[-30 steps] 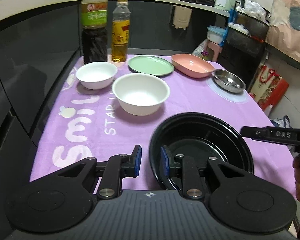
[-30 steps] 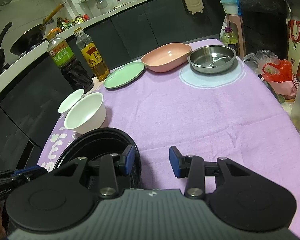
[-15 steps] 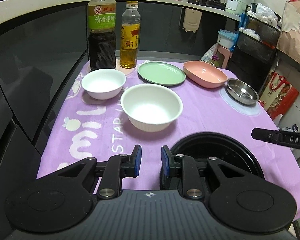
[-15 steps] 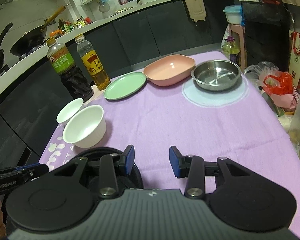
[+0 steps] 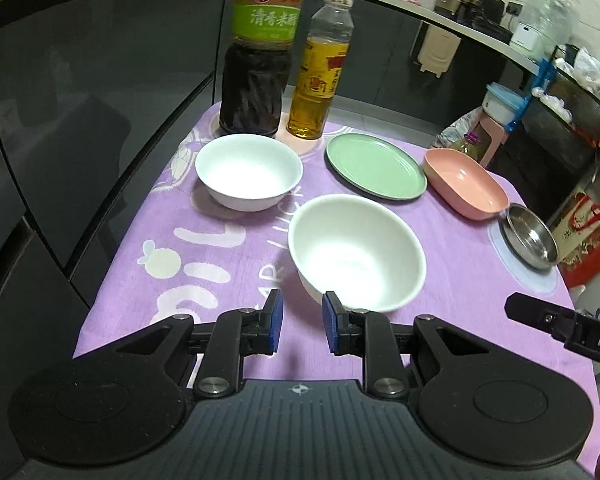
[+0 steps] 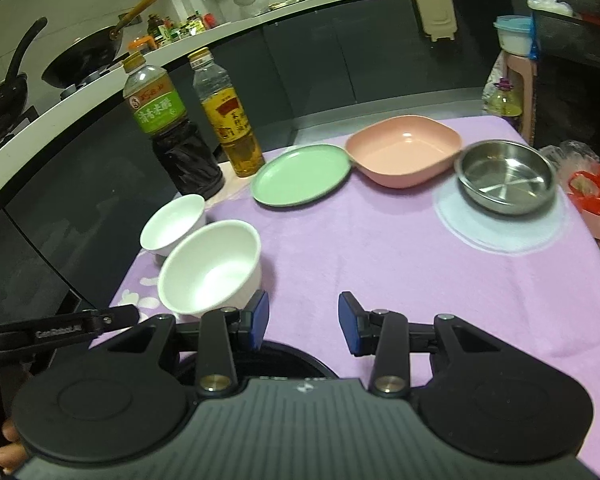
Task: Organize plates and bowls
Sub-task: 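Open the left gripper and withdraw from the black bowl, then close the left gripper on the rim of the large white bowl, then carry the large white bowl with the left gripper into the black bowl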
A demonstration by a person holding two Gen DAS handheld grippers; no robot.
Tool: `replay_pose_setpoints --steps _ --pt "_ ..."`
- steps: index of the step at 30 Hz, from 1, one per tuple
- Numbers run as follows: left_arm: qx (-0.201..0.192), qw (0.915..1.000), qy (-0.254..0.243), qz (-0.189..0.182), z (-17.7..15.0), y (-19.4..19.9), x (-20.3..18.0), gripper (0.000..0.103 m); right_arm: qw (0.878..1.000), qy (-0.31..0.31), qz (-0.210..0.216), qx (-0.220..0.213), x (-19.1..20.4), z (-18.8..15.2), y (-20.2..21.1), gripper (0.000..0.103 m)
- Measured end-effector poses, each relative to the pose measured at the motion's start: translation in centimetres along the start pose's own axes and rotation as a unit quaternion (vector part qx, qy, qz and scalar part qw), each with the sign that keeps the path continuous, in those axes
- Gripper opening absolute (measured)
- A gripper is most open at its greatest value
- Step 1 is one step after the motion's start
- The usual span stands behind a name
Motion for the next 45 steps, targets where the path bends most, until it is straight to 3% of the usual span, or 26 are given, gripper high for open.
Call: replay_pose_setpoints --steps 11,21,23,24,26,27,45 --pt "0.009 0.9997 0.021 0.008 3.1 -2.9 0.7 0.02 0.999 0.028 0.009 0.045 3.6 2.2 -4.0 0.031" --pt "0.045 0.9989 0.014 -0.003 3.0 -6.3 0.7 0.02 0.996 0.037 -0.007 0.085 4.4 2.6 -8.0 0.031" --pt "0.053 0.9985 0.008 -0.011 2.8 -6.8 0.4 0.014 0.995 0.036 -0.011 0.093 4.3 2.6 -8.9 0.031" --pt "0.055 0.9983 0.008 -0.019 2.7 -7.0 0.3 0.012 0.995 0.035 -0.013 0.095 4.3 2.5 -9.2 0.03" --pt "0.05 0.9984 0.008 -0.024 2.6 -6.9 0.1 0.012 0.994 0.031 -0.013 0.107 4.1 2.3 -10.1 0.006" --pt "0.049 0.9985 0.007 -0.024 2.6 -6.7 0.0 0.012 0.993 0.029 -0.009 0.116 4.1 2.2 -10.5 0.001" --pt "0.0 0.9984 -0.03 -0.047 0.3 0.5 -4.0 0.012 0.998 0.027 0.009 0.053 3.6 1.2 -3.1 0.002"
Point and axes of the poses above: each gripper's, at about its wrist camera, not at the fingertips, and y roughly against the way its jaws point, x to its left, z to its top, the point moved 9 cm from there along -y, roughly the way its jaws point, and after that the axes turned 9 degrees about x, right-handed, at the moved point
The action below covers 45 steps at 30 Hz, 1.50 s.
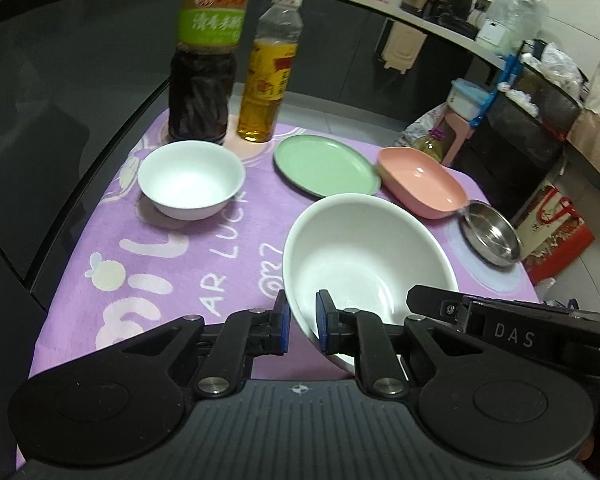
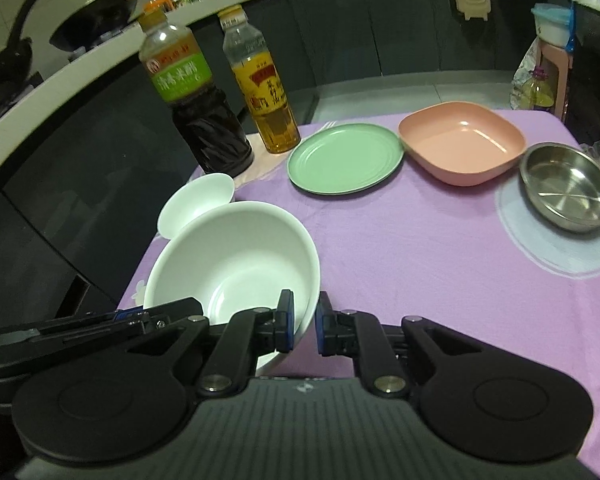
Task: Organize plates and bowls
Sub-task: 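Carry the large white bowl with the left gripper into the black bowl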
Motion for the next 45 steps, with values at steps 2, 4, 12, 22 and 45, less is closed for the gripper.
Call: replay_pose_setpoints --steps 2,4,12,22,45 --pt "-0.004 1.0 -0.008 -0.001 -0.6 0.7 -0.7 0.012 1.0 0.0 0.0 -0.007 -0.1 -0.6 0.9 0.003" --pt "-0.005 0.9998 -0.017 -0.001 -1.2 1.3 -1.3 0.012 1.0 -0.002 0.001 -0.013 -0.3 -1.2 1.7 0.003" --pt "-0.013 0.999 -0.043 0.002 -3.6 3.3 -3.1 0.012 0.999 -0.014 0.004 -0.029 -0.9 -3.4 4.2 0.003" --pt "-0.015 0.9975 -0.068 0.005 -6.1 5.0 -4.5 0.013 0.999 -0.016 0.007 -0.042 -1.0 -5.7 6.4 0.005" --pt "0.038 0.9951 -0.09 0.015 -10.1 3.8 -5.8 0.016 0.999 -0.04 0.001 -0.015 -2.7 -9.3 6.2 0.006"
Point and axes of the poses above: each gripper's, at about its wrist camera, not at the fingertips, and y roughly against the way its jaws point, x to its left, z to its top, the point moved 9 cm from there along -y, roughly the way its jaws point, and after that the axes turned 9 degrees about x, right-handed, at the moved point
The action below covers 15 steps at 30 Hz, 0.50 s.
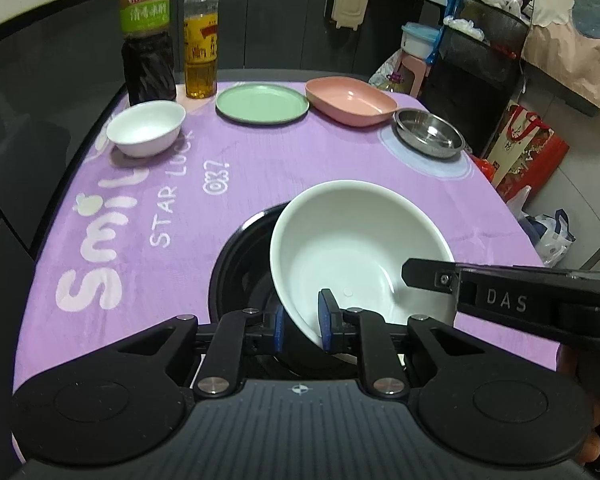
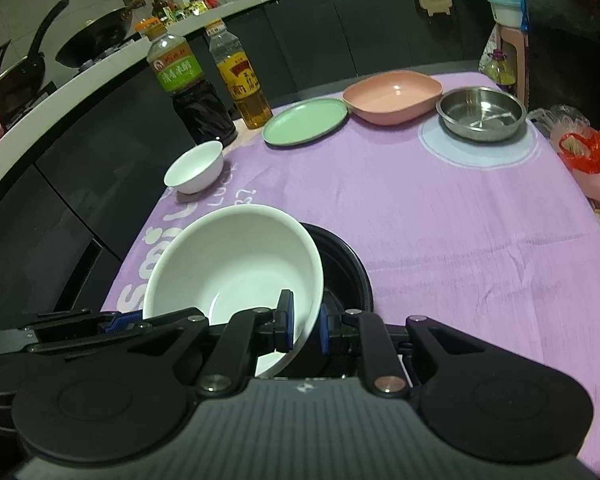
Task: Organize plates and bowls
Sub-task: 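Carry the large white bowl with the left gripper into the black bowl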
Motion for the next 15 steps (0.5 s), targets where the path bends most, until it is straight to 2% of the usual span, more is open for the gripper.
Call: replay_pose_setpoints --steps 15 --pt "0.019 0.9998 0.002 -0.001 -0.5 -1.2 0.5 0.016 1.0 -0.004 -0.005 0.009 -0.1 -0.7 -0.8 0.006"
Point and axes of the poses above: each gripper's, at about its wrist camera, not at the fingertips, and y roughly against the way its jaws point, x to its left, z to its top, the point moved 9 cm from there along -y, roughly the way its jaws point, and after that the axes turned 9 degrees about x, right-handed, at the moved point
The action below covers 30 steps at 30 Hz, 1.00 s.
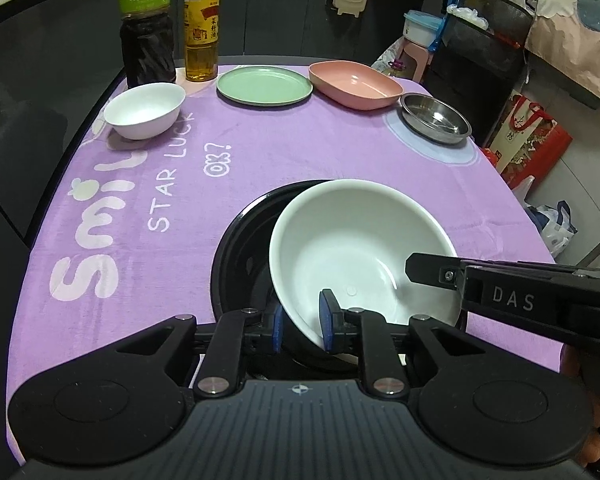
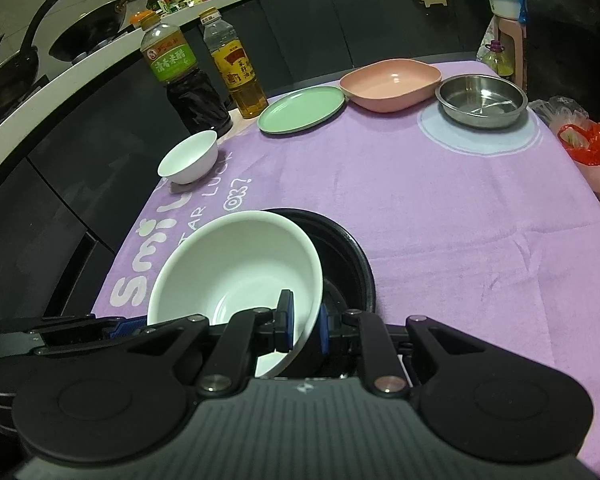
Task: Organize plates and bowls
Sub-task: 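Carry the large white bowl with the left gripper into the black bowl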
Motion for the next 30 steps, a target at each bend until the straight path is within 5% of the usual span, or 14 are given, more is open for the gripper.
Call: replay_pose_setpoints --steps 30 --pt "0.042 0.9985 -0.018 0.031 -0.4 -1.3 -0.1 0.018 1.0 -0.029 -0.001 -0.008 -1.7 0.1 -0.1 0.006"
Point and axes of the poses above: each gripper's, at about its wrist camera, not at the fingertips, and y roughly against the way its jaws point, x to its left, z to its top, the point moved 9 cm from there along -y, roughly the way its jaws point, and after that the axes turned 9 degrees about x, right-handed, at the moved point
